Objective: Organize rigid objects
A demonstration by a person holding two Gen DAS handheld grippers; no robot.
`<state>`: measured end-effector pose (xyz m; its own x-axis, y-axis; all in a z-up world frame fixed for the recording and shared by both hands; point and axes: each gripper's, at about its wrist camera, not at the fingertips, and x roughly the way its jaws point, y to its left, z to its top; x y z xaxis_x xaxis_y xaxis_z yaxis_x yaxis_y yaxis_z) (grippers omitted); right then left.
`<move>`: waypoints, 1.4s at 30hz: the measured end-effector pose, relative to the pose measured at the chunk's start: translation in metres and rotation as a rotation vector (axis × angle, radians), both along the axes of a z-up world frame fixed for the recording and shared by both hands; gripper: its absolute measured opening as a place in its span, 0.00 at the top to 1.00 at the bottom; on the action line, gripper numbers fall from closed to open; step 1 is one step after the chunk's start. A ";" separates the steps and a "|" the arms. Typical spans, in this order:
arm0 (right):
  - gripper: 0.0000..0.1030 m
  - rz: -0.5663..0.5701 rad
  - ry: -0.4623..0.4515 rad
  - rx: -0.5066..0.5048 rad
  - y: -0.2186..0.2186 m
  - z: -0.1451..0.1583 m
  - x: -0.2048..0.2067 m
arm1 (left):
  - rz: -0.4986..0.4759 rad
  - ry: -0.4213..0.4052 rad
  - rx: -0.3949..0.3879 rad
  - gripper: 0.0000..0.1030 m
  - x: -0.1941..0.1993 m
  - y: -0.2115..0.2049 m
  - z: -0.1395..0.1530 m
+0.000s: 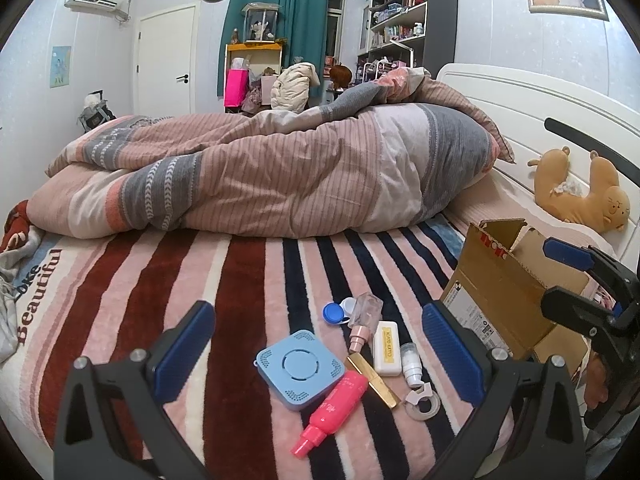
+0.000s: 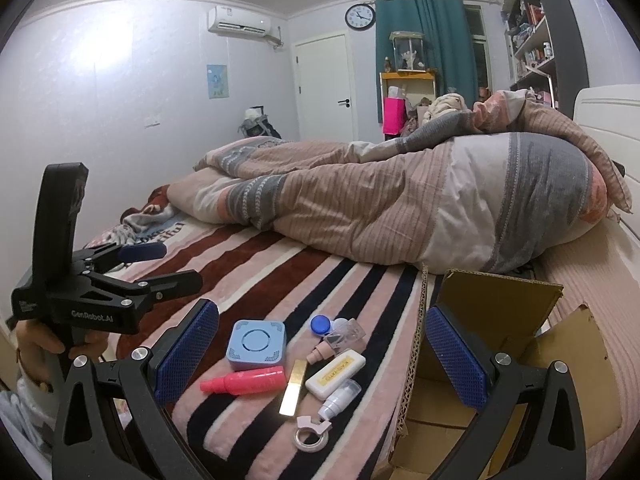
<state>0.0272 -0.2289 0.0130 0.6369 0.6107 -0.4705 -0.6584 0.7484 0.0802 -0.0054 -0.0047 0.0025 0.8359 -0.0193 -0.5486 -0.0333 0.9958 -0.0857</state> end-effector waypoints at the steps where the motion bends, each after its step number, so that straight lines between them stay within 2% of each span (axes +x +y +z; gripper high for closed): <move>1: 0.00 -0.002 -0.004 -0.006 0.000 0.000 0.000 | -0.002 0.000 0.001 0.00 0.001 0.001 -0.002; 25: 0.00 0.005 -0.026 -0.035 0.007 -0.001 0.002 | -0.001 -0.001 -0.007 0.00 0.002 0.005 0.001; 31: 0.00 -0.012 -0.042 -0.021 0.007 -0.004 0.003 | 0.007 -0.003 -0.010 0.00 0.001 0.009 0.002; 34: 0.00 -0.033 -0.080 -0.013 0.006 -0.003 0.001 | 0.011 -0.010 -0.014 0.00 0.000 0.013 0.002; 38: 0.00 -0.035 -0.073 -0.072 0.016 0.006 0.000 | 0.015 -0.029 -0.041 0.00 -0.004 0.029 -0.001; 42: 0.02 0.002 -0.106 -0.151 0.047 0.011 -0.005 | 0.044 -0.029 -0.046 0.00 -0.007 0.057 -0.009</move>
